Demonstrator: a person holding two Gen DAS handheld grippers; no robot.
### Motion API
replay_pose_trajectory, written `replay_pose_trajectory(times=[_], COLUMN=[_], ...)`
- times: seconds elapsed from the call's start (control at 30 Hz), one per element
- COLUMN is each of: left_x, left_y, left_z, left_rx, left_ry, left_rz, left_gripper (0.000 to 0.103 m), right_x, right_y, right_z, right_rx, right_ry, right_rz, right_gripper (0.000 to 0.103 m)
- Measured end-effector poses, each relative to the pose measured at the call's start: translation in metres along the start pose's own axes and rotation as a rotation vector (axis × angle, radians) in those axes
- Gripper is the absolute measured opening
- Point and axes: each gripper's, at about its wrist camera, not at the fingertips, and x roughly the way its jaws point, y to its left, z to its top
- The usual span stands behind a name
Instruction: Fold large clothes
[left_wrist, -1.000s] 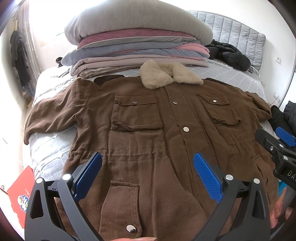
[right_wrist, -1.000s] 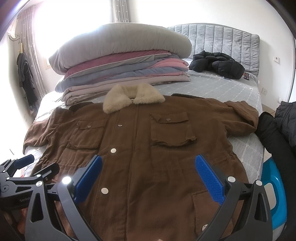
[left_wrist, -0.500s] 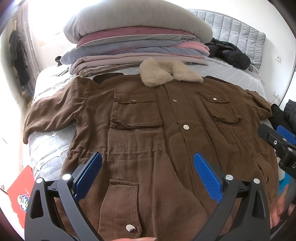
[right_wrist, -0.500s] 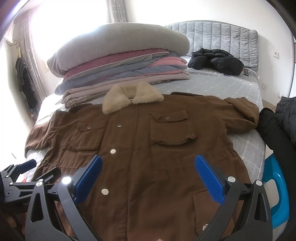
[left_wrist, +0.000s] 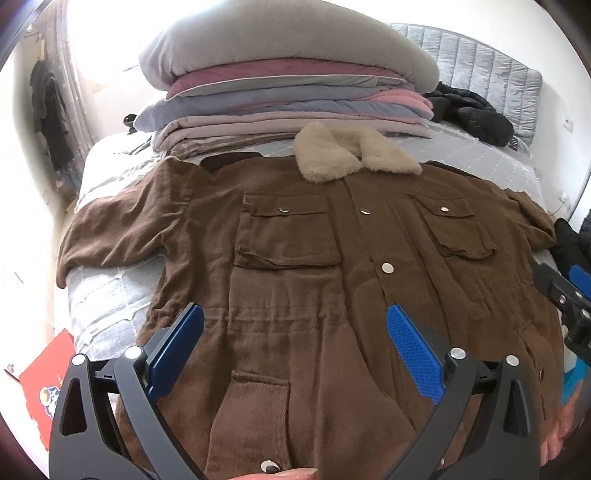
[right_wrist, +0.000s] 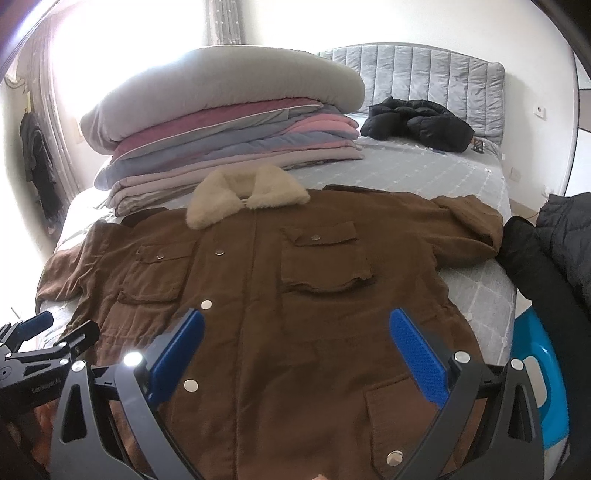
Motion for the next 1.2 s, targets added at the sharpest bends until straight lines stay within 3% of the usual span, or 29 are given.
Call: replay_pose_trajectory(times=[0.17, 0.43, 0.9, 1.07, 1.2], left_x=[0.003, 0.006, 0.0, 0.0, 0.004], left_y=[-0.004, -0.014, -0.014, -0.014, -0.011], left_z=[0.01, -0.002, -0.003, -0.003, -0.001], left_rx=[0.007, 0.045, 0.056, 0.055, 0.045], left_ry=[-0.016, -0.015, -0.034, -0.028, -0.004], left_rz=[0.021, 0.023, 0.017, 0.012, 0.001], left_gripper=[0.096, 0.096, 0.096, 0.096, 0.096], right_x=[0.0, -0.005, -0.009, -0.01, -0.003], right_y=[-0.002, 0.003, 0.001, 0.0, 0.003], right_z=[0.0, 0.0, 0.003, 0.005, 0.021], right_rx=[0.016, 0.014, 0.025, 0.007, -0.111], right_ry=[0.01, 0.008, -0.007, -0.01, -0.014], right_rz=[0.025, 0.069, 0.076, 0.045, -0.049], right_gripper=[0.097, 0.097, 0.097, 0.097, 0.097])
